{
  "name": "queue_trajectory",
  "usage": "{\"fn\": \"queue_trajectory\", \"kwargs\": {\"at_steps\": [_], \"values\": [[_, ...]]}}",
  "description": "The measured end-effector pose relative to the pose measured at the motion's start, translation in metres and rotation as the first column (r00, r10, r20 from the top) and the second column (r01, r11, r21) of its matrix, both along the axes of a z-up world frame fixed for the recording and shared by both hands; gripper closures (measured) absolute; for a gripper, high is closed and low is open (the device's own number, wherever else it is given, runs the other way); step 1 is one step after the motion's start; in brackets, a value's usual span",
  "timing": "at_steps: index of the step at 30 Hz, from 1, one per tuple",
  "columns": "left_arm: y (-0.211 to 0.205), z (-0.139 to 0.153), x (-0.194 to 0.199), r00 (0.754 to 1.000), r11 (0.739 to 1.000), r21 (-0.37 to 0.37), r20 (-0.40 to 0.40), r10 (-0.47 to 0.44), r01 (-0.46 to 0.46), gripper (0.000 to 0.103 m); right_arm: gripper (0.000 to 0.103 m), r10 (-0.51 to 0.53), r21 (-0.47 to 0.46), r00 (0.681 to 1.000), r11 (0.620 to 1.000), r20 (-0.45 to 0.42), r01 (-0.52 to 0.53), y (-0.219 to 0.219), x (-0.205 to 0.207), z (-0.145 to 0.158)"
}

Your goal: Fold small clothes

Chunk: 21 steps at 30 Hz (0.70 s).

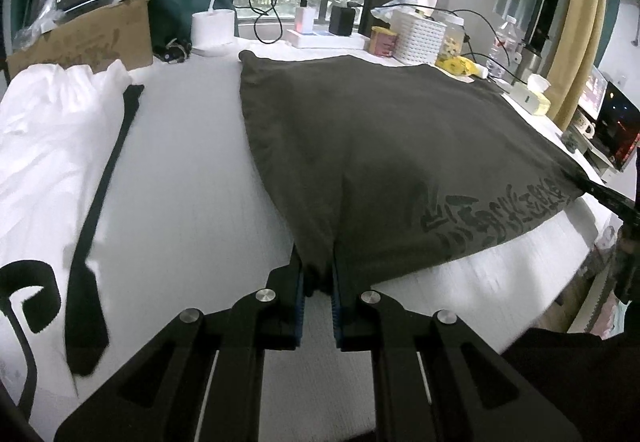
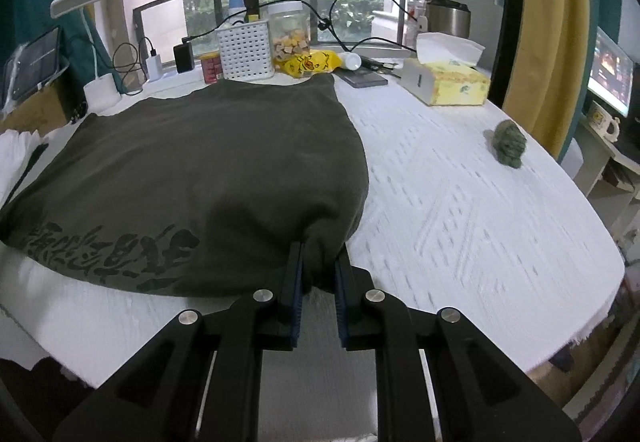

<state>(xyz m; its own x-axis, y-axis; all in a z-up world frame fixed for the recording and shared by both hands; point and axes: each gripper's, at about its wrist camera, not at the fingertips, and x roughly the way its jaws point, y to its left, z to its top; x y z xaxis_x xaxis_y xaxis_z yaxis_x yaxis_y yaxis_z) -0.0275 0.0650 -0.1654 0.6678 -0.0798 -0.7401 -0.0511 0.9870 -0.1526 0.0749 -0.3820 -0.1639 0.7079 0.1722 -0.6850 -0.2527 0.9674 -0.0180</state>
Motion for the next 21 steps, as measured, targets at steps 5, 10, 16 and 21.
{"fn": "queue_trajectory", "kwargs": {"at_steps": [5,10,16,21], "values": [[-0.006,-0.003,-0.012,1.000,1.000,-0.008,-0.014,-0.018,0.017,0.094,0.088,-0.013,-0.003,1.000,1.000,-0.004,0.013,-0.007,-0.013,-0.005],[-0.008,-0.005,-0.019,0.999,1.000,-0.014,-0.032,-0.027,0.026,0.093,0.088,-0.023,0.003,1.000,1.000,-0.018,0.023,-0.013,-0.024,-0.012],[0.006,-0.004,-0.023,0.998,0.999,-0.042,-0.065,-0.009,0.006,0.074,0.087,-0.023,0.037,0.999,0.999,-0.036,0.025,-0.020,-0.023,-0.015],[0.021,0.008,-0.027,0.998,0.998,0.017,-0.031,0.057,-0.057,0.045,0.079,-0.072,0.007,0.997,0.997,-0.012,0.072,-0.025,-0.025,-0.005]]}}
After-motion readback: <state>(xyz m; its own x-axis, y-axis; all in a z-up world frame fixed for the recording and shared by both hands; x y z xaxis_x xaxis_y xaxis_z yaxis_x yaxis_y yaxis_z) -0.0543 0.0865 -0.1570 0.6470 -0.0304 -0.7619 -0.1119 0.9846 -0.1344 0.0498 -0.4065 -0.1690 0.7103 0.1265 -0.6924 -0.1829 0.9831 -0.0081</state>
